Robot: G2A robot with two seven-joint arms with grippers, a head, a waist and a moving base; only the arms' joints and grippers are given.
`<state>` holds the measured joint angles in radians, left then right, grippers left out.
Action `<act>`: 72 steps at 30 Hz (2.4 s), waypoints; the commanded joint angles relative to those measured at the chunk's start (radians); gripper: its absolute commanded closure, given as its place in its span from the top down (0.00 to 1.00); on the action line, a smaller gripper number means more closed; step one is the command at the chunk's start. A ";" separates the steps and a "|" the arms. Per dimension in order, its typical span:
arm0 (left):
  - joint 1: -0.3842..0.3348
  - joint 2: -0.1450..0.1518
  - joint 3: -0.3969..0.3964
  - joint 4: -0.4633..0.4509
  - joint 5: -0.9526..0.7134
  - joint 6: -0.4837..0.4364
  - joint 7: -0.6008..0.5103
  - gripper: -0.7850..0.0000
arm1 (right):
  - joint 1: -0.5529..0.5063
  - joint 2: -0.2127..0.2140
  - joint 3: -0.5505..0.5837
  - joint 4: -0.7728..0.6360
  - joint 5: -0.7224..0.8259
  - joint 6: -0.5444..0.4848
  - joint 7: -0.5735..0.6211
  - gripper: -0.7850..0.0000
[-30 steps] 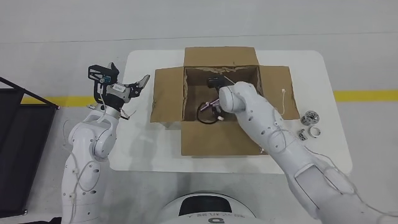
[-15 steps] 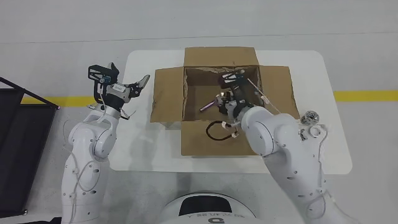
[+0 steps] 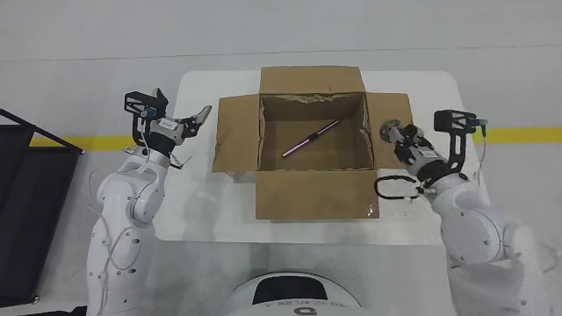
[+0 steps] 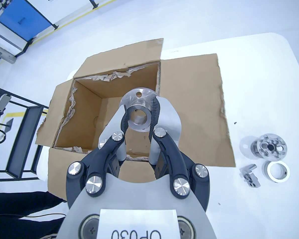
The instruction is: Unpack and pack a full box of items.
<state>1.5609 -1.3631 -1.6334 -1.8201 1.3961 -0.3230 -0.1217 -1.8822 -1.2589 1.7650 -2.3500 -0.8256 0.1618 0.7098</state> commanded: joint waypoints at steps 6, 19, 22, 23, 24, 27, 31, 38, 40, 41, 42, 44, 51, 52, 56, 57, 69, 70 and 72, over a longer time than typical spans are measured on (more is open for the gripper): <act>0.000 0.000 0.000 0.000 0.000 0.000 0.000 1.00 | -0.207 -0.014 0.243 0.022 0.215 -0.003 -0.092 0.00; 0.000 0.000 0.000 0.000 0.000 0.000 0.000 1.00 | -0.256 -0.003 0.299 0.210 0.279 -0.015 0.155 0.00; 0.000 0.000 0.000 0.000 0.000 0.000 0.000 1.00 | -0.189 0.009 0.257 0.265 0.205 0.025 0.259 0.00; 0.000 0.000 0.000 0.000 0.000 0.000 0.000 1.00 | -0.166 0.012 0.245 0.284 0.193 0.029 0.279 0.00; 0.000 0.000 0.000 0.000 0.000 0.000 0.000 1.00 | -0.146 0.015 0.234 0.302 0.183 0.031 0.293 0.00; 0.000 0.000 0.000 0.000 0.000 0.000 0.000 1.00 | -0.087 0.022 0.198 0.358 0.147 0.047 0.326 0.00; 0.000 0.000 0.000 0.000 0.000 0.000 0.000 1.00 | -0.011 0.028 0.152 0.446 0.061 0.117 0.326 0.00; 0.000 0.000 0.000 0.000 0.000 0.000 0.000 1.00 | 0.105 0.036 0.075 0.547 -0.072 0.208 0.361 0.00; 0.000 0.000 0.000 0.000 0.000 0.000 0.000 1.00 | 0.113 0.037 0.075 0.553 -0.071 0.206 0.359 0.00; 0.000 0.000 0.000 0.000 0.000 0.000 0.000 1.00 | 0.113 0.038 0.076 0.554 -0.068 0.205 0.356 0.00; 0.000 0.000 0.000 0.000 0.000 0.000 0.000 1.00 | 0.111 0.038 0.078 0.552 -0.066 0.203 0.355 0.00; 0.000 0.000 0.000 0.000 0.000 0.000 0.000 1.00 | 0.104 0.039 0.083 0.544 -0.060 0.197 0.353 0.06; 0.000 0.000 0.000 0.000 0.000 0.000 0.000 1.00 | 0.065 0.041 0.110 0.503 -0.036 0.173 0.340 0.36; 0.000 0.000 0.000 0.000 0.000 0.000 0.000 1.00 | 0.056 0.042 0.117 0.495 -0.027 0.166 0.333 0.38; 0.000 0.000 0.000 0.000 0.000 0.000 0.000 1.00 | -0.002 0.040 0.155 0.422 0.019 0.132 0.291 0.42; 0.000 0.000 0.000 0.000 0.000 0.000 0.000 1.00 | -0.022 0.039 0.166 0.395 0.034 0.124 0.277 0.43; 0.000 0.000 0.000 0.000 0.000 0.000 0.000 1.00 | -0.325 0.017 0.303 0.000 0.239 -0.227 0.022 0.33; 0.000 0.000 0.000 0.000 0.000 0.000 0.000 1.00 | -0.316 0.019 0.293 0.000 0.220 -0.273 0.015 0.38; 0.000 0.000 0.000 0.000 0.000 0.000 0.000 1.00 | -0.279 0.026 0.254 0.000 0.179 -0.353 0.027 0.43</act>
<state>1.5609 -1.3631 -1.6334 -1.8201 1.3961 -0.3230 -0.1217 -2.1861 -1.2367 2.0428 -2.3556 -0.6241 -0.1402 0.7264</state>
